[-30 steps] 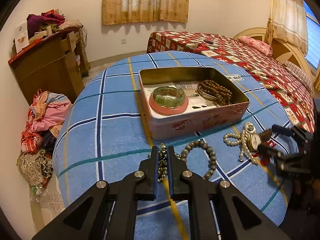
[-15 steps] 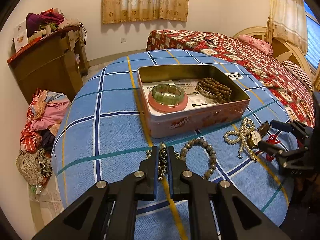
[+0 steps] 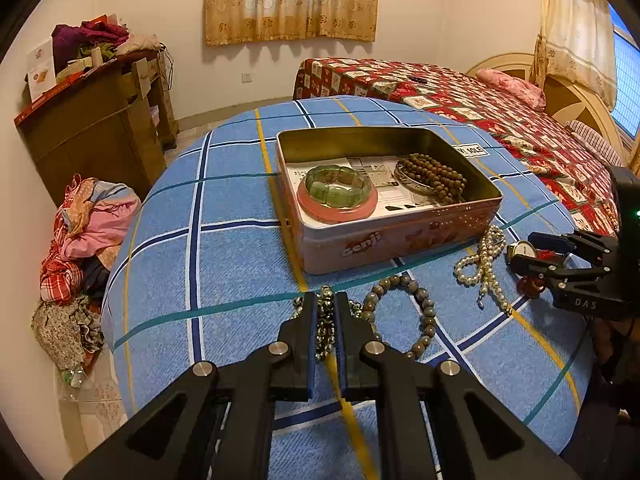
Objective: Organize jewelry
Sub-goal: 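Grasp the gold wristwatch with the right tool while the left tool holds the bead chain, then carry the bead chain and wristwatch over the tin box with both tools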
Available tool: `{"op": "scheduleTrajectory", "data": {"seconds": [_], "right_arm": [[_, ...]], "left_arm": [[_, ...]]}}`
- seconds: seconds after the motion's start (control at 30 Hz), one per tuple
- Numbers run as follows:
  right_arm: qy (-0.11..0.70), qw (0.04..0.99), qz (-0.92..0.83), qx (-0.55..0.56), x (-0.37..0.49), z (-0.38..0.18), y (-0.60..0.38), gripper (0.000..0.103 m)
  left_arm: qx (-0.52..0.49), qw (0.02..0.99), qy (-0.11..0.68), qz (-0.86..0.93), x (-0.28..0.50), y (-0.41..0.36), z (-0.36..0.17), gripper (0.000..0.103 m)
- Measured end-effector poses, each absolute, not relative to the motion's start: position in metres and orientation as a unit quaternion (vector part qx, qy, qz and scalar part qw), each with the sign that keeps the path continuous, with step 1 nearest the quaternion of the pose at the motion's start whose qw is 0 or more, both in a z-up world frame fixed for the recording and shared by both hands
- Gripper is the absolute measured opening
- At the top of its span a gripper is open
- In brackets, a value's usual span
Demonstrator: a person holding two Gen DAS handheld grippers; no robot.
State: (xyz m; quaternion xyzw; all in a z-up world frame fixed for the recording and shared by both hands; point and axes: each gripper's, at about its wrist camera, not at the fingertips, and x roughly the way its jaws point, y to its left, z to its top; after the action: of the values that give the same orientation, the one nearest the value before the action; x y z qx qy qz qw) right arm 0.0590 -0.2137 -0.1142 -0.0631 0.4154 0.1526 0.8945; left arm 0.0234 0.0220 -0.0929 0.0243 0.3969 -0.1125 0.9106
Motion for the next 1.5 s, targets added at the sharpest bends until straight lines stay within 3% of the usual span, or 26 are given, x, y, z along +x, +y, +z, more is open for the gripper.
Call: {"op": "scheduleTrajectory", "data": {"seconds": [0.53, 0.6, 0.67, 0.77, 0.83, 0.9, 1.27, 1.4, 1.5], "right_arm": [[0.442, 0.868, 0.197, -0.112, 0.075, -0.116, -0.212, 0.059], [0.444, 0.87, 0.19, -0.103, 0.079, -0.115, -0.217, 0.046], [0.443, 0.873, 0.178, -0.104, 0.081, -0.114, -0.22, 0.039], [0.44, 0.879, 0.151, -0.106, 0.084, -0.113, -0.225, 0.038], [0.439, 0.882, 0.145, -0.087, 0.085, -0.111, -0.233, 0.044], [0.433, 0.886, 0.144, -0.079, 0.082, -0.106, -0.238, 0.056], [0.433, 0.883, 0.151, -0.096, 0.077, -0.115, -0.236, 0.056], [0.426, 0.883, 0.164, -0.109, 0.072, -0.114, -0.229, 0.038], [0.419, 0.887, 0.165, -0.099, 0.069, -0.113, -0.233, 0.038]], "left_arm": [[0.028, 0.911, 0.397, -0.111, 0.025, 0.018, -0.095, 0.007], [0.029, 0.911, 0.397, -0.112, 0.025, 0.018, -0.095, 0.007], [0.028, 0.911, 0.396, -0.113, 0.025, 0.017, -0.094, 0.007], [0.028, 0.911, 0.397, -0.111, 0.025, 0.017, -0.093, 0.007], [0.028, 0.911, 0.396, -0.111, 0.024, 0.017, -0.092, 0.007], [0.028, 0.911, 0.397, -0.111, 0.024, 0.018, -0.092, 0.007], [0.031, 0.908, 0.402, -0.113, 0.024, 0.016, -0.096, 0.007], [0.03, 0.909, 0.401, -0.112, 0.024, 0.016, -0.096, 0.007], [0.028, 0.911, 0.396, -0.112, 0.023, 0.016, -0.093, 0.007]]}}
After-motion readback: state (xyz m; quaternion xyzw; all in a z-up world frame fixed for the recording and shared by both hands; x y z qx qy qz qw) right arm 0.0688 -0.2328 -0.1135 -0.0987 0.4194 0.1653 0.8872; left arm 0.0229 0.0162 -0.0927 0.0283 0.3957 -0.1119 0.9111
